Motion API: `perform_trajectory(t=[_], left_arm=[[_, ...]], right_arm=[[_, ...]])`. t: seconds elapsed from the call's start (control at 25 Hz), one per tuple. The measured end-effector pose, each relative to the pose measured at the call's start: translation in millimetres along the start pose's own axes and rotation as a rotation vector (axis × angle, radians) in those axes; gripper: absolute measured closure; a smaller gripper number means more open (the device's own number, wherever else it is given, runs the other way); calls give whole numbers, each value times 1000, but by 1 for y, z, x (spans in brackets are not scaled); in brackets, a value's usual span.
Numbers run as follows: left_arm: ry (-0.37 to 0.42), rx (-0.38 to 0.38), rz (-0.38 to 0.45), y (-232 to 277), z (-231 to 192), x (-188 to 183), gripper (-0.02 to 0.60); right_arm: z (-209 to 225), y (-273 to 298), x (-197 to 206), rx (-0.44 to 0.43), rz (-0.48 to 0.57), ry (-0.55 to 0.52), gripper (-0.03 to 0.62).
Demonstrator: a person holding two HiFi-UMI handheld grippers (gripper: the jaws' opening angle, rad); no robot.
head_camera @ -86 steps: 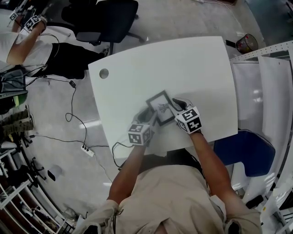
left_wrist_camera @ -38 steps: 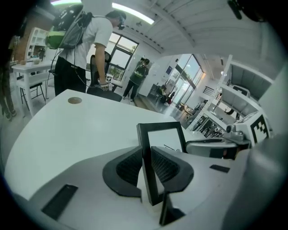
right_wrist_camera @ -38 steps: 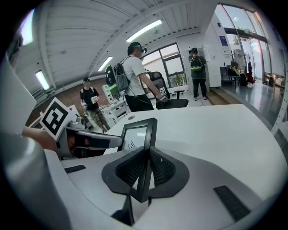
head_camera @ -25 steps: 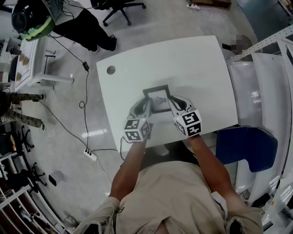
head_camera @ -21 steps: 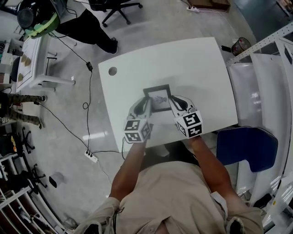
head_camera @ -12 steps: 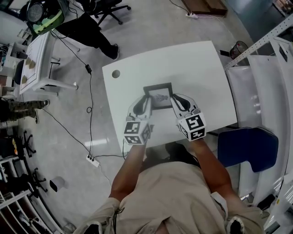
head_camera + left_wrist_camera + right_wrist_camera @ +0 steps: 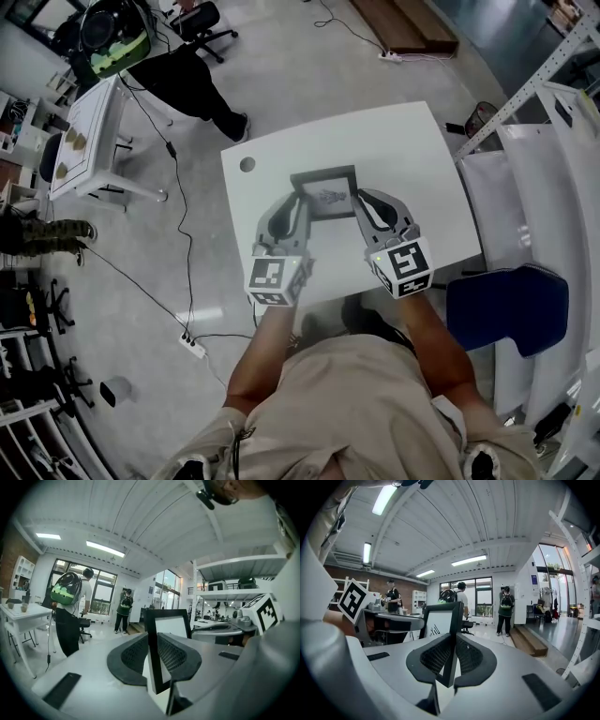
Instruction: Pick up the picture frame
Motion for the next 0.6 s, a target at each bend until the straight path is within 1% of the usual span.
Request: perform_trajectory(t=[0.24, 0.44, 0.6], left_arm=[[62, 25, 57, -12, 20, -37, 518], [115, 37, 85, -24, 31, -59, 518], [136, 46, 106, -31, 36, -71, 518]], right_arm=[[0, -24, -33, 7, 60, -14, 548], [-4, -39, -53, 13, 101, -17, 548], [-7, -47, -65, 23, 128, -16, 548]])
Point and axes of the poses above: the fingertips, and each gripper's own axes: y forward along the fingers, z to its right, x out of its underside, the point moved 5 cm from there along -y, backward along the fingers, and after that the axes turned 14 degrees about x, right-handed, at the moved point
